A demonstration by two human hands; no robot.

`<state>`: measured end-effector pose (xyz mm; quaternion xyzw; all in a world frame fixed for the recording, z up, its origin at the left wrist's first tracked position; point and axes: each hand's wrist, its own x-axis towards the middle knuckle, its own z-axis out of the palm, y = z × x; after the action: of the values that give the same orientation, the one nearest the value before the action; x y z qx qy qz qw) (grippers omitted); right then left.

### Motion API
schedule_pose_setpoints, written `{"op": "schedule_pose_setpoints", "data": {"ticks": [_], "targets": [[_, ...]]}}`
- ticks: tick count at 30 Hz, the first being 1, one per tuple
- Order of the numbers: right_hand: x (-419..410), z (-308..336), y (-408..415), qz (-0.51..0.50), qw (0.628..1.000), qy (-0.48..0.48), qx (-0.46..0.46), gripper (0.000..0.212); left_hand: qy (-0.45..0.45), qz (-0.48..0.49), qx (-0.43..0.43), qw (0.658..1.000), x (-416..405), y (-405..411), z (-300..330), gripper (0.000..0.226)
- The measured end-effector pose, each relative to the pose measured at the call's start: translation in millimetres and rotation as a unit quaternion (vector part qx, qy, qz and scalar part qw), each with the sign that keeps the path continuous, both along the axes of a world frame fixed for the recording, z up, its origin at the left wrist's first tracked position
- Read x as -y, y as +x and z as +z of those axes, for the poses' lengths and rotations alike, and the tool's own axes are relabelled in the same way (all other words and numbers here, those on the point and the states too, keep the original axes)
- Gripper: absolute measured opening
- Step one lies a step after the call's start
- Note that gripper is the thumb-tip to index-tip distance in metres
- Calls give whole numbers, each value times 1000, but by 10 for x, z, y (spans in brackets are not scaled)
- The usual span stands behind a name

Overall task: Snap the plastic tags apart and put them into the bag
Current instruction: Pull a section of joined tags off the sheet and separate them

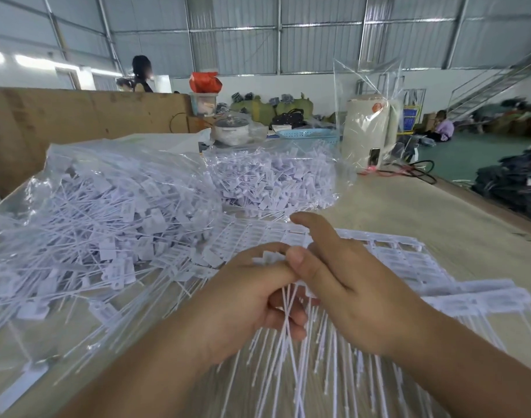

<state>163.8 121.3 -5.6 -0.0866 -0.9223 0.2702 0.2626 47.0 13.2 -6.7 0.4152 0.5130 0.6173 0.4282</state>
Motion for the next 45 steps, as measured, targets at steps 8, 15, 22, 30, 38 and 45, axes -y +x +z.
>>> {"op": "schedule_pose_setpoints", "data": {"ticks": [8, 15, 22, 30, 38, 45], "targets": [[25, 13, 14, 16, 1000, -11, -16, 90, -6, -55, -43, 998, 25, 40, 14, 9], [-71, 129, 47, -38, 999, 14, 1, 79, 41, 26, -35, 998, 2, -93, -22, 4], [-172, 287, 108, -10, 987, 66, 144, 38, 76, 102, 0, 992, 31, -198, 46, 9], [-86, 231, 65, -36, 994, 77, 70, 42, 98, 129, -28, 986, 18, -180, 52, 13], [55, 163, -22, -111, 987, 86, -75, 42, 113, 194, 104, 969, -12, -40, 114, 7], [-215, 280, 124, -141, 981, 13, -130, 44, 92, 220, 137, 961, 50, -244, 134, 12]]}}
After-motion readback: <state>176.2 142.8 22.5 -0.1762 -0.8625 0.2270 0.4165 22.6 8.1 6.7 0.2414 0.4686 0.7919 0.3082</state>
